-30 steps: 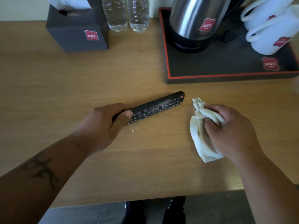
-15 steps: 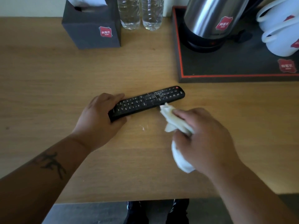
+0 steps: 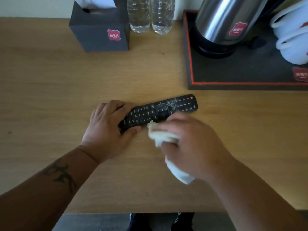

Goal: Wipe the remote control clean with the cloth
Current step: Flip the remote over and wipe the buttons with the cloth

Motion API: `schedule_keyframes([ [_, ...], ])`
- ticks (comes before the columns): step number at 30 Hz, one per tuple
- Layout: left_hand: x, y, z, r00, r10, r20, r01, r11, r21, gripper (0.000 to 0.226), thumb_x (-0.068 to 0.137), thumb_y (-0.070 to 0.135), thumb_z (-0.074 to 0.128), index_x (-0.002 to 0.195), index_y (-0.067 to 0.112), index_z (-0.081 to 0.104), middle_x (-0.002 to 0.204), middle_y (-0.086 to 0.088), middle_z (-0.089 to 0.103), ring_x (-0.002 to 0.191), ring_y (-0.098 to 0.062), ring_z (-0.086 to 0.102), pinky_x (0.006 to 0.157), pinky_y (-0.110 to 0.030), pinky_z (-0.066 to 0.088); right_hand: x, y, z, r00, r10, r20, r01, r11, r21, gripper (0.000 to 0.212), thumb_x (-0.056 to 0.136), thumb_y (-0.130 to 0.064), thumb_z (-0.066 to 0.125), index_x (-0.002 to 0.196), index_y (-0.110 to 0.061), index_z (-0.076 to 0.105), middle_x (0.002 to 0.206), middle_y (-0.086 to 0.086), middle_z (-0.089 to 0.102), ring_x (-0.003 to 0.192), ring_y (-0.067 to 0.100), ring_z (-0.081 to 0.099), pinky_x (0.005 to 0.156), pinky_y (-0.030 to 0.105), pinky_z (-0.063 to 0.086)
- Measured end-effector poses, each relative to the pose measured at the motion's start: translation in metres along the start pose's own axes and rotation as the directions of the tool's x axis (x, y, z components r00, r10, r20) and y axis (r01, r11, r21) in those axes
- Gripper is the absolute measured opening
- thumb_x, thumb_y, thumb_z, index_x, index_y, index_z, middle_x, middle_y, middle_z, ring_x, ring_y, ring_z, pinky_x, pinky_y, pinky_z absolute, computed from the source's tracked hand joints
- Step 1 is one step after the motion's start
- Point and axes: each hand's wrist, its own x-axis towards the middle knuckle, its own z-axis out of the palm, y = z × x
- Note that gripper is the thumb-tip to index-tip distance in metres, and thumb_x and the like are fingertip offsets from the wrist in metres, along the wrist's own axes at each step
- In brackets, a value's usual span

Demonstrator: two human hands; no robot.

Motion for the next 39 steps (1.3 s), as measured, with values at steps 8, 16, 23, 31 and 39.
schedule_keyframes([
  [8,-0.025,0.009,0.001,1.000,0.003,0.006,-0.003,0.999,-0.048,0.068,0.079,0.065,0.056,0.138,0.032,0.051,0.126,0.011,0.054,0.116,-0.014,0.045,0.099,-0.035,0.032,-0.006,0.044,-0.039,0.891,0.298,-0.343,-0.324,0.946,-0.022,0.057,0.082,-0.027,0.064,0.137,-0.035,0.053,0.118,-0.008,0.061,0.102,0.015,0.059,0.079,0.025,0.040],
  [16,-0.025,0.013,0.004,1.000,0.015,-0.002,-0.016,0.999,-0.036,0.064,0.077,0.064,0.057,0.127,0.025,0.058,0.120,0.006,0.059,0.111,-0.016,0.049,0.097,-0.034,0.035,0.004,0.044,0.004,0.897,0.235,-0.375,-0.278,0.959,-0.062,0.043,0.082,-0.047,0.065,0.120,-0.027,0.066,0.118,-0.003,0.061,0.104,0.020,0.056,0.085,0.029,0.044],
  [23,-0.025,0.015,0.004,1.000,0.015,0.003,-0.015,1.000,-0.017,0.064,0.077,0.062,0.057,0.126,0.020,0.061,0.120,0.003,0.060,0.111,-0.020,0.051,0.098,-0.037,0.038,0.014,0.010,0.015,0.908,0.254,-0.332,-0.293,0.953,-0.074,0.028,0.080,-0.029,0.061,0.105,-0.024,0.071,0.110,-0.004,0.058,0.080,0.017,0.059,0.065,0.023,0.040],
  [31,-0.025,0.012,0.007,1.000,0.007,-0.003,-0.007,1.000,-0.024,0.054,0.078,0.053,0.057,0.118,0.017,0.064,0.118,0.000,0.063,0.107,-0.026,0.057,0.096,-0.045,0.043,0.018,-0.039,0.045,0.980,0.041,-0.197,-0.059,0.995,-0.084,0.026,0.080,-0.025,0.062,0.105,-0.023,0.070,0.108,-0.007,0.059,0.080,0.016,0.058,0.061,0.033,0.052],
  [39,-0.025,0.012,0.005,1.000,0.024,0.006,-0.024,0.999,-0.023,0.064,0.078,0.062,0.056,0.127,0.021,0.060,0.120,0.002,0.060,0.110,-0.022,0.053,0.099,-0.040,0.038,0.004,0.048,-0.021,0.905,0.296,-0.307,-0.367,0.907,-0.208,0.027,0.081,-0.030,0.056,0.103,-0.030,0.071,0.107,-0.010,0.060,0.080,0.020,0.061,0.061,0.026,0.041],
])
